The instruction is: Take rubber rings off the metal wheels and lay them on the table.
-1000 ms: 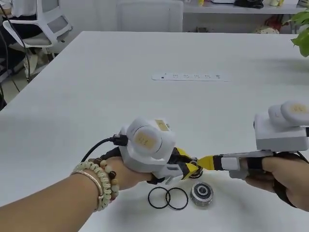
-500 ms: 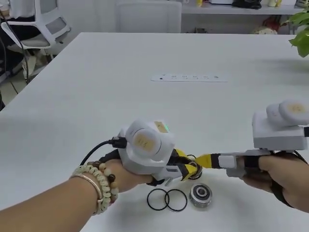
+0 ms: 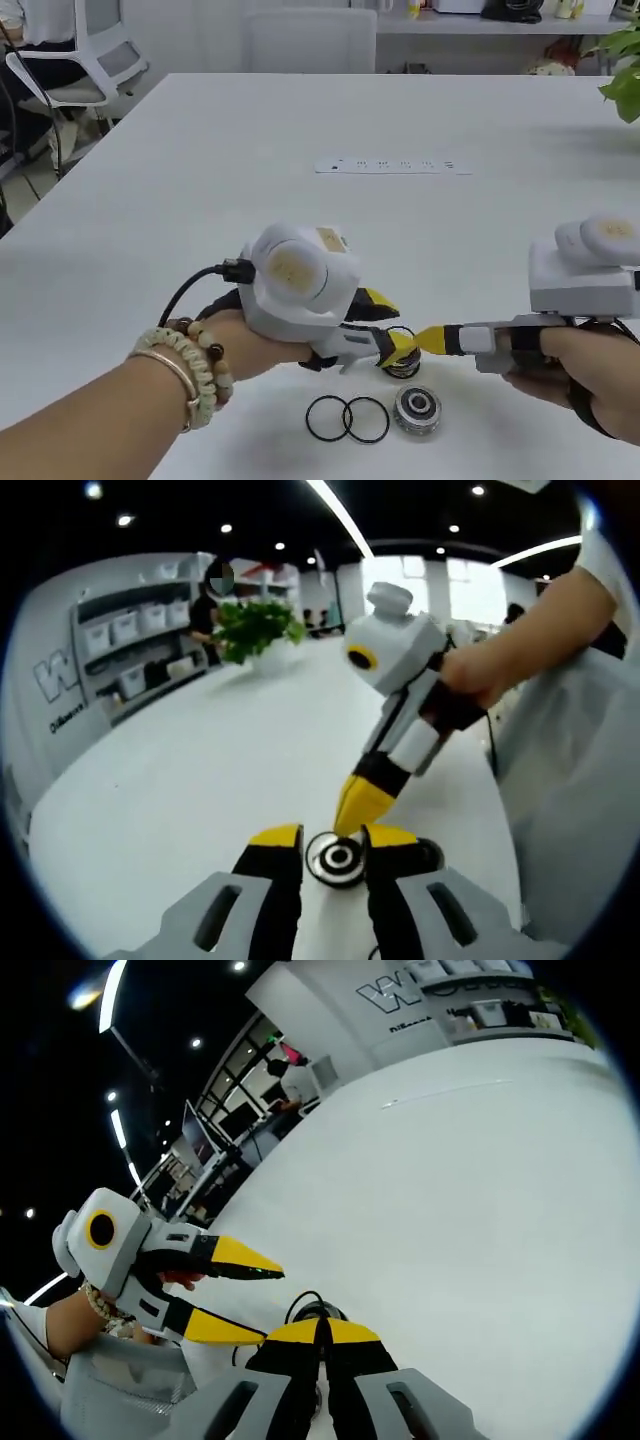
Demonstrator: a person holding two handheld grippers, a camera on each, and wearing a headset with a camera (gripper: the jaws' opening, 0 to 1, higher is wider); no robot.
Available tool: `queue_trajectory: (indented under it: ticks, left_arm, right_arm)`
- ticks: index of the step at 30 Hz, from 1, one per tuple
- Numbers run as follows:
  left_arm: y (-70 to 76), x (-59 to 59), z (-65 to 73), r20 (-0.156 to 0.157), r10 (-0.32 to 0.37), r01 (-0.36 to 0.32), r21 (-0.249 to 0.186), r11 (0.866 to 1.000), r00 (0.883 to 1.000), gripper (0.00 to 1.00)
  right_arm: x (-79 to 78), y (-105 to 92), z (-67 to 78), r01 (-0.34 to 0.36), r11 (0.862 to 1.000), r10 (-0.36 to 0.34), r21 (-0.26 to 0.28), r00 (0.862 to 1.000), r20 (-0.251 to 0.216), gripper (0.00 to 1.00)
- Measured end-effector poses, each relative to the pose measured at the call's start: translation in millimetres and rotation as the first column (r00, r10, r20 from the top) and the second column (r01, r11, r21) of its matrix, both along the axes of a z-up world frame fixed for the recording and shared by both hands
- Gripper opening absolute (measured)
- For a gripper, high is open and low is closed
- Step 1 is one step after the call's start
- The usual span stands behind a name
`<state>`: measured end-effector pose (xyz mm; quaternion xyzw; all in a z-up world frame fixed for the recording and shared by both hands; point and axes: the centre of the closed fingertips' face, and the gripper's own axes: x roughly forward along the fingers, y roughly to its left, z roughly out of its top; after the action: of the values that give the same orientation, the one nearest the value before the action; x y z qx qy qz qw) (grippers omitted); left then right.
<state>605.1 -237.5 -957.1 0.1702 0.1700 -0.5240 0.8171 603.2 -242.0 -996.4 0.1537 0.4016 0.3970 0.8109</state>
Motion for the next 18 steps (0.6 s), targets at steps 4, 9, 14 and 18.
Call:
queue_trajectory:
  ticks: [4,9,14,18]
  left_arm:
    - [2.0,-2.6,17.6,-0.003,-0.004,0.004,-0.034,0.999,1.0,0.31]
    - [11.1,-2.9,31.0,0.005,0.002,-0.002,-0.007,1.0,1.0,0.31]
    - [20.5,-12.7,53.1,0.017,-0.011,0.012,-0.02,1.0,1.0,0.4]
    - [31.6,-28.3,69.9,0.033,-0.044,0.044,-0.007,0.999,0.998,0.44]
  right_arm:
    - [1.2,-1.6,1.1,0.011,1.0,-0.011,0.01,1.0,-0.007,0.0]
    - [3.6,-5.2,2.2,0.043,0.999,-0.042,0.026,0.999,-0.027,0.0]
    - [6.6,-5.3,6.9,0.055,0.997,-0.054,0.045,0.998,-0.025,0.0]
    - [7.1,-3.0,10.1,0.052,0.997,-0.051,0.05,0.998,-0.021,0.0]
